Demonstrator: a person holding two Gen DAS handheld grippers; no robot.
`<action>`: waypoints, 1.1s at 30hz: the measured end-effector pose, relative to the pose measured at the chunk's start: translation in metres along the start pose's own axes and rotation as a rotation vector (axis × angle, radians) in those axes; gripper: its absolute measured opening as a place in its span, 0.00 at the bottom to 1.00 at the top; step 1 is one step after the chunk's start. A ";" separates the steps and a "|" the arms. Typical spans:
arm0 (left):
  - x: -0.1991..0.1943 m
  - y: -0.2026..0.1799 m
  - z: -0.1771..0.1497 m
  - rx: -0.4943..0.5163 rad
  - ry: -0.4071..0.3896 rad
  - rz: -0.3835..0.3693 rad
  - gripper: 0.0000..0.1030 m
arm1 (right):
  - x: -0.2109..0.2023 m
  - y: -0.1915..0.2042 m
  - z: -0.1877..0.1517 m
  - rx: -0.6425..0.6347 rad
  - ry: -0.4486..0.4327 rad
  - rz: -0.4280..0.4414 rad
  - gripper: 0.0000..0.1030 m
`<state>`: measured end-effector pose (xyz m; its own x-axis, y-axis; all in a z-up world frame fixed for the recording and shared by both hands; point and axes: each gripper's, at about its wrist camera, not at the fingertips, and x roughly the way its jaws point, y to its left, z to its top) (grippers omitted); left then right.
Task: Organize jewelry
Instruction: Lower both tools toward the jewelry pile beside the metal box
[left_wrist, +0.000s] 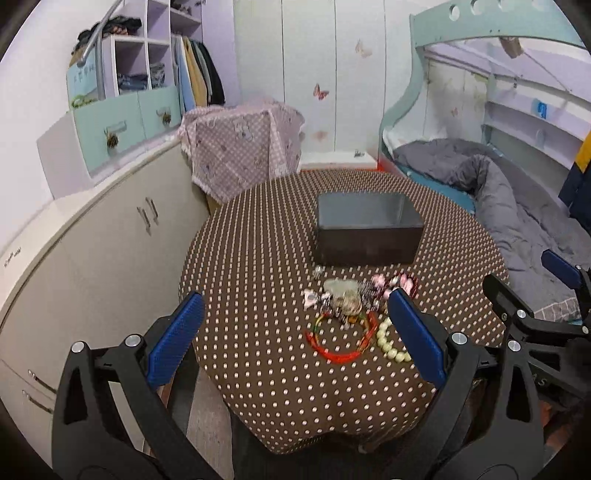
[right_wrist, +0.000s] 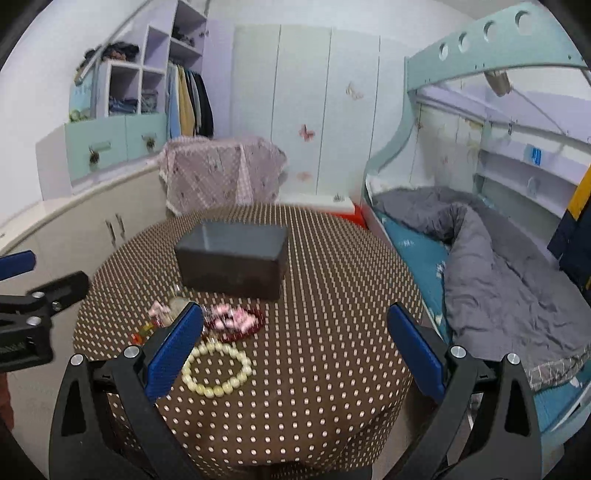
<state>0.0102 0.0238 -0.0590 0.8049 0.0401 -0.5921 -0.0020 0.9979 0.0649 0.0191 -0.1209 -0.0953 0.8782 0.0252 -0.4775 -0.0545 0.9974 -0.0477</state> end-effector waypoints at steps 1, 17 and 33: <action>0.004 0.001 -0.003 0.001 0.016 0.001 0.94 | 0.005 0.000 -0.004 0.004 0.023 -0.002 0.92; 0.065 0.003 -0.032 -0.003 0.222 -0.031 0.93 | 0.051 0.006 -0.035 -0.007 0.217 0.057 0.87; 0.117 -0.003 -0.034 0.012 0.252 -0.027 0.39 | 0.076 0.021 -0.038 -0.089 0.273 0.166 0.27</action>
<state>0.0843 0.0272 -0.1562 0.6312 0.0260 -0.7752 0.0264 0.9981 0.0549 0.0670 -0.1007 -0.1663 0.6944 0.1562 -0.7024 -0.2382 0.9710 -0.0196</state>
